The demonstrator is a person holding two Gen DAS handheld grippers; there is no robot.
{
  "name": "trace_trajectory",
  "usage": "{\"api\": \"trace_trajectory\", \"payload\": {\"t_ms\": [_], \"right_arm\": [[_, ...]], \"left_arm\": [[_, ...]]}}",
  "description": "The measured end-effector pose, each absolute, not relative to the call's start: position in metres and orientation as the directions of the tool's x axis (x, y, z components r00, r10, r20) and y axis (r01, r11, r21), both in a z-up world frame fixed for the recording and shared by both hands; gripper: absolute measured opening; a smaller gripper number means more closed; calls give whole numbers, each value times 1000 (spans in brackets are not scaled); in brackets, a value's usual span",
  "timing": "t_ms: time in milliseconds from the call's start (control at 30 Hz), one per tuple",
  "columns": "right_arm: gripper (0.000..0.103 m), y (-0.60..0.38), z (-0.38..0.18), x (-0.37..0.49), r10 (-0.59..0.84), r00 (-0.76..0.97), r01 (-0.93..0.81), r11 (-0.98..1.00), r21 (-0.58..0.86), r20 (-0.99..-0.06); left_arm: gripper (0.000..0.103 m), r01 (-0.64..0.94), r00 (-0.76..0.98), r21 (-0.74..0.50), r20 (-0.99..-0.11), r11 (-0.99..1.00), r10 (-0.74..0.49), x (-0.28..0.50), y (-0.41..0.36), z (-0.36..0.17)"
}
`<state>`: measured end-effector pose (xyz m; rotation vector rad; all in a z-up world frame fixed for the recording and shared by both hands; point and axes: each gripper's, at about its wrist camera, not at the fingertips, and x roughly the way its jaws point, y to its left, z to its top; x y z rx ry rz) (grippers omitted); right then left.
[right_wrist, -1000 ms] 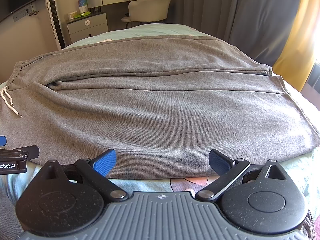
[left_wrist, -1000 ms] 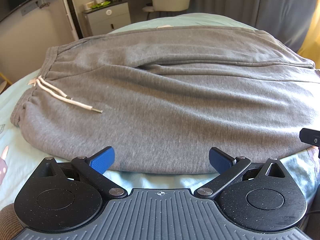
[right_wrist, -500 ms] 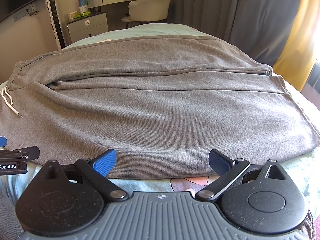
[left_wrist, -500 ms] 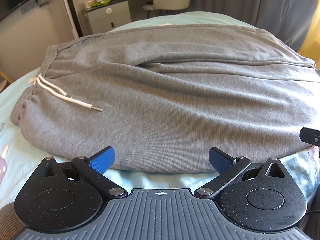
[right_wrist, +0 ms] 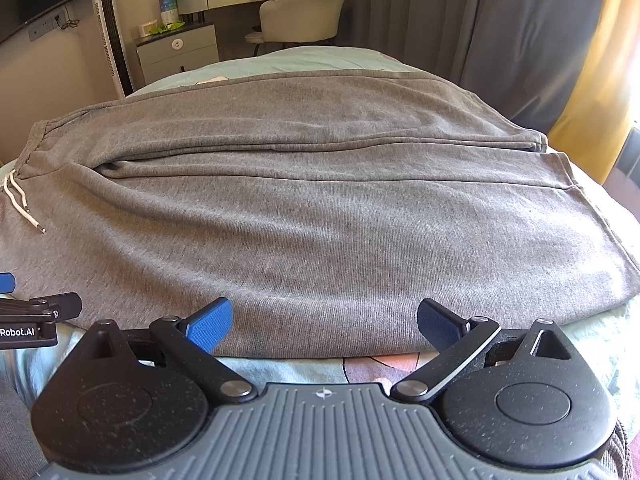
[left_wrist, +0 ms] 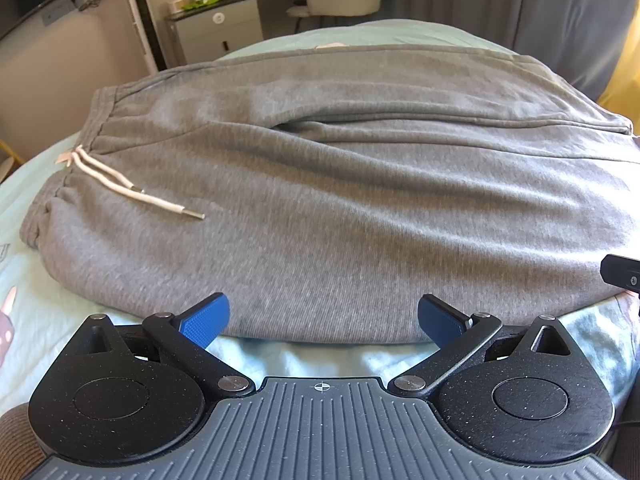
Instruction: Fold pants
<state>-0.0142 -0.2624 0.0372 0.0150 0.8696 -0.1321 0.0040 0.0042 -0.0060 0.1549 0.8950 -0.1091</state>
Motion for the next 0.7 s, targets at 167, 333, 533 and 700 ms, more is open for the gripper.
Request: {"api": "trace_trajectory", "payload": {"t_ms": [167, 333, 533, 700], "right_arm": [[99, -262, 37, -14, -109, 638, 122, 992, -40, -762], [99, -262, 38, -14, -103, 640, 121, 992, -32, -761], [99, -265, 39, -14, -88, 645, 116, 993, -17, -759], [99, -268, 42, -16, -75, 652, 116, 993, 2, -755]], "left_arm": [[103, 159, 621, 89, -783, 983, -30, 4, 4, -6], [103, 162, 624, 90, -781, 983, -31, 3, 4, -6], [103, 159, 630, 85, -776, 984, -35, 1, 4, -4], [103, 151, 629, 75, -777, 986, -37, 2, 5, -1]]}}
